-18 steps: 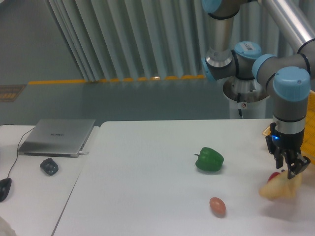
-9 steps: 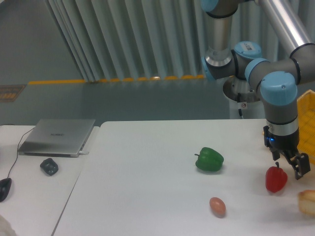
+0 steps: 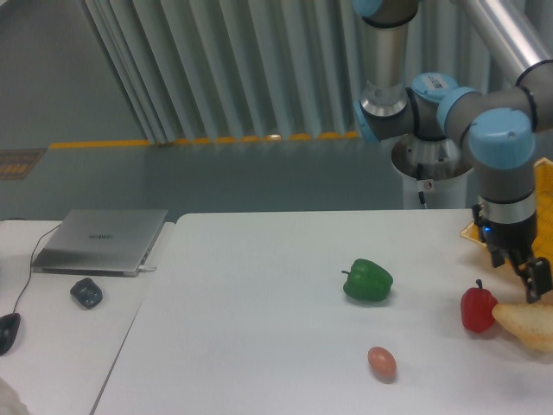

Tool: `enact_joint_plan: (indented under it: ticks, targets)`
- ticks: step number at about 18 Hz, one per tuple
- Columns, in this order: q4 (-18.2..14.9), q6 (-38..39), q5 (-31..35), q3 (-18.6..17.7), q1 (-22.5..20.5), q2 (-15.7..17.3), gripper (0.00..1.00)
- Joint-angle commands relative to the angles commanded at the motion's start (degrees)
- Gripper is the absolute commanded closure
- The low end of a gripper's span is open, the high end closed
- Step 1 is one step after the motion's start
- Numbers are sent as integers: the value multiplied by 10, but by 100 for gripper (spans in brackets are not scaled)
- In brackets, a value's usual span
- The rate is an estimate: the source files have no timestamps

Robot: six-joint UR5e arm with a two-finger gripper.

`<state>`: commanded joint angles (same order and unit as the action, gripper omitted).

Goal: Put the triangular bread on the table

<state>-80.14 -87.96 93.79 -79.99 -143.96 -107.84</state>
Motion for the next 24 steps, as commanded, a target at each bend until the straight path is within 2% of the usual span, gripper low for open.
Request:
enact_joint_plan:
  ticks: [3,5,12,24]
  targets:
    - [-50,-49,-12,39,-21,-15,0]
    - [-67,-78,-39,55,-36,-24,0]
    - [-66,-115,-42,63,-53,-39,0]
    - [-63,-116,-42,56,-54,-38,0]
